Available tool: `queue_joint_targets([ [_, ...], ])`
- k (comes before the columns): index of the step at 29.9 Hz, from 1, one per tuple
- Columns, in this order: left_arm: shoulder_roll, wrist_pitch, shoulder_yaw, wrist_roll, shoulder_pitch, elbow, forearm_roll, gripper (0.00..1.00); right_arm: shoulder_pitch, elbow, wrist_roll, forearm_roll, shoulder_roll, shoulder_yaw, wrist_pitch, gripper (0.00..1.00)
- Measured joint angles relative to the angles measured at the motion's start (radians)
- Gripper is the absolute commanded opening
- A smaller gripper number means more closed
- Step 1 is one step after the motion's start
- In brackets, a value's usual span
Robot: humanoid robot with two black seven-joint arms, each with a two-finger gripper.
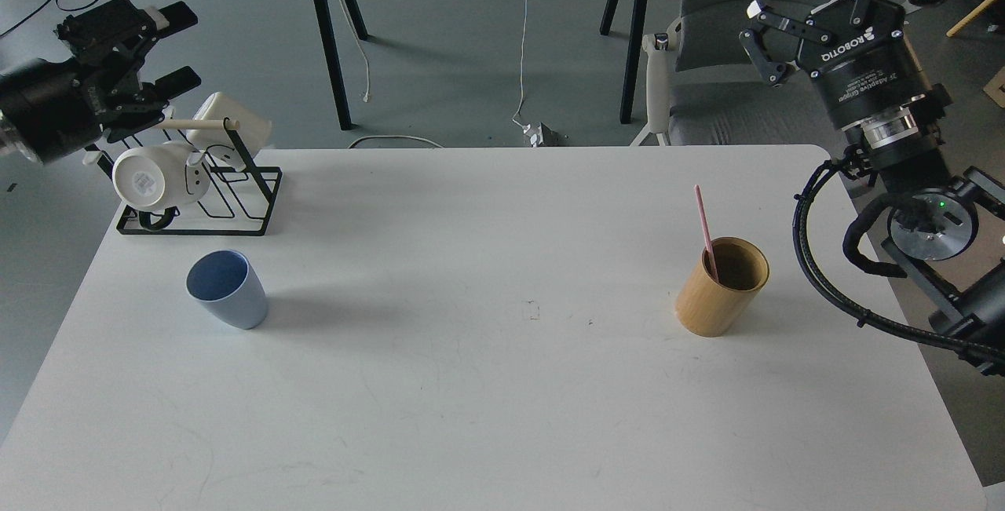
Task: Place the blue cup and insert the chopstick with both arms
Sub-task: 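Raise the left gripper away from the light-blue cup toward the rack, then lower the left gripper to the light-blue cup and grasp it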
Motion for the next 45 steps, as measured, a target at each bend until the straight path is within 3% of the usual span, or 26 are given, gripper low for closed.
queue_joint_targets([
  [6,0.027,0.091,0.129,0.0,-0.002,0.015,0.275,0.99,-0.014,-0.001,0.0,0.0,0.0,0.0,0.0,0.96],
  [14,-0.028,0.175,0.278,0.0,0.009,0.152,0.484,0.99,-0.028,-0.003,0.0,0.0,0.0,0.0,0.0,0.96],
  [27,-0.168,0.178,0.293,0.0,0.047,0.225,0.547,0.98,-0.048,-0.006,0.0,0.0,-0.016,0.006,0.0,0.97],
  [40,-0.2,0.23,0.293,0.0,0.102,0.312,0.548,0.95,-0.058,-0.004,0.0,0.0,-0.031,0.008,0.0,0.96],
  [45,-0.204,0.23,0.294,0.0,0.122,0.319,0.548,0.81,-0.059,-0.005,0.0,0.0,-0.031,0.008,0.0,0.97],
])
